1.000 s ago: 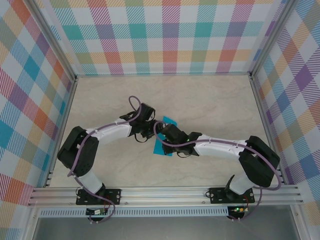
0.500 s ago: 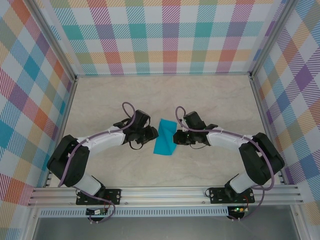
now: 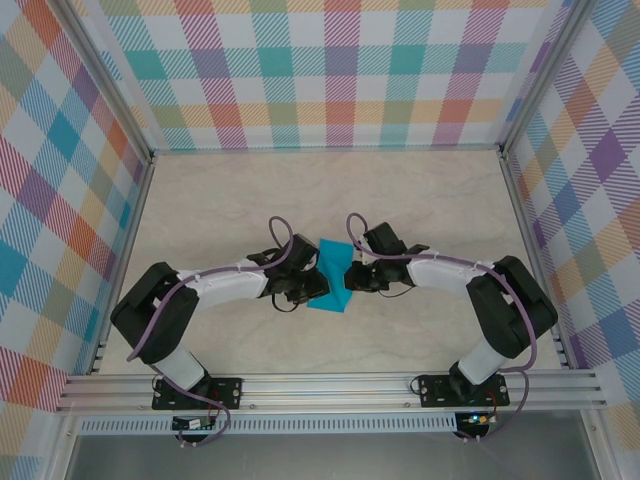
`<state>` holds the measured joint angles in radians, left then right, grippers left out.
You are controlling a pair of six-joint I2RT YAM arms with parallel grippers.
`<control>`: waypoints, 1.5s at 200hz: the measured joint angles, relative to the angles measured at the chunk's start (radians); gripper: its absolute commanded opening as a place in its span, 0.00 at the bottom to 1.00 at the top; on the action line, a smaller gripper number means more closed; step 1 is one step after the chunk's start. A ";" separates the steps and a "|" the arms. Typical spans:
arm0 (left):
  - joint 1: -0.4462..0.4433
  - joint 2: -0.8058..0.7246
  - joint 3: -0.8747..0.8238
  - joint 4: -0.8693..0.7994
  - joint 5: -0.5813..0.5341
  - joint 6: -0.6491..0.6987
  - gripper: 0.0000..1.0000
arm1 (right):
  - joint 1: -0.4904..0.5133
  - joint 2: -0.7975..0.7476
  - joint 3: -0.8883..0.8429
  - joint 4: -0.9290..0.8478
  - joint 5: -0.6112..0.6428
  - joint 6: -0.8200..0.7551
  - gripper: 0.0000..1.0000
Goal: Fold a paper plane with a square sheet of paper (pick it up from the middle)
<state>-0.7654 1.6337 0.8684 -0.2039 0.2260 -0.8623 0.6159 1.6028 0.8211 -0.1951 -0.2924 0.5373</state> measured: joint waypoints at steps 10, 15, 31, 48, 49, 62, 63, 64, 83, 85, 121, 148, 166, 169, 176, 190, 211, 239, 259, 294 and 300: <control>-0.004 0.012 -0.005 0.001 -0.003 -0.005 0.21 | 0.000 0.000 0.004 -0.005 0.002 0.000 0.16; -0.005 0.016 -0.009 0.002 -0.003 -0.009 0.21 | 0.000 0.000 0.006 -0.008 0.003 0.000 0.17; -0.006 0.023 -0.022 0.000 -0.011 -0.014 0.19 | 0.000 0.002 0.014 -0.017 0.006 -0.001 0.17; -0.006 0.030 -0.029 -0.001 -0.026 -0.018 0.18 | 0.000 0.009 0.028 -0.028 0.012 -0.003 0.17; -0.006 0.030 -0.029 -0.001 -0.027 -0.017 0.18 | 0.000 0.009 0.028 -0.029 0.012 -0.004 0.17; -0.006 0.030 -0.030 0.000 -0.030 -0.020 0.18 | 0.000 0.013 0.036 -0.035 0.015 -0.004 0.18; -0.006 0.030 -0.030 0.000 -0.030 -0.020 0.18 | 0.000 0.013 0.036 -0.035 0.016 -0.004 0.18; -0.006 0.030 -0.030 0.000 -0.030 -0.020 0.18 | 0.000 0.013 0.037 -0.035 0.016 -0.004 0.18; -0.006 0.030 -0.030 0.000 -0.034 -0.020 0.18 | 0.000 0.022 0.043 -0.037 0.019 -0.004 0.18; -0.006 0.031 -0.030 0.000 -0.034 -0.020 0.18 | 0.000 0.023 0.043 -0.039 0.019 -0.004 0.18; -0.006 0.033 -0.030 -0.001 -0.039 -0.020 0.17 | 0.000 0.040 0.053 -0.047 0.019 -0.004 0.19; -0.006 0.033 -0.030 -0.004 -0.045 -0.019 0.17 | 0.000 0.040 0.056 -0.053 0.019 -0.004 0.19; -0.005 0.032 -0.033 -0.003 -0.046 -0.019 0.17 | 0.000 0.043 0.058 -0.054 0.019 -0.004 0.19; -0.004 0.031 -0.034 -0.001 -0.046 -0.019 0.17 | 0.000 0.044 0.059 -0.054 0.019 -0.004 0.19; -0.003 0.029 -0.039 0.003 -0.046 -0.019 0.17 | 0.000 0.046 0.061 -0.054 0.019 -0.004 0.19; -0.001 0.022 -0.043 0.004 -0.055 -0.015 0.17 | 0.000 0.051 0.065 -0.058 0.018 -0.004 0.19; 0.000 0.019 -0.046 0.004 -0.061 -0.011 0.17 | 0.000 0.059 0.074 -0.060 0.018 -0.004 0.19; 0.001 0.019 -0.046 0.004 -0.061 -0.008 0.17 | 0.000 0.077 0.101 -0.068 0.019 -0.009 0.19; 0.001 0.019 -0.046 0.004 -0.061 -0.008 0.17 | 0.000 0.096 0.118 -0.070 0.019 -0.020 0.19; 0.001 0.019 -0.046 0.004 -0.061 -0.008 0.18 | 0.000 0.123 0.123 -0.083 0.018 -0.031 0.20; 0.001 0.019 -0.046 0.004 -0.060 -0.008 0.18 | 0.000 0.126 0.123 -0.085 0.018 -0.032 0.20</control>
<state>-0.7643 1.6524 0.8223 -0.1997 0.1658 -0.8707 0.6159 1.7290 0.9443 -0.2806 -0.2741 0.5056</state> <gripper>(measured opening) 0.174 0.195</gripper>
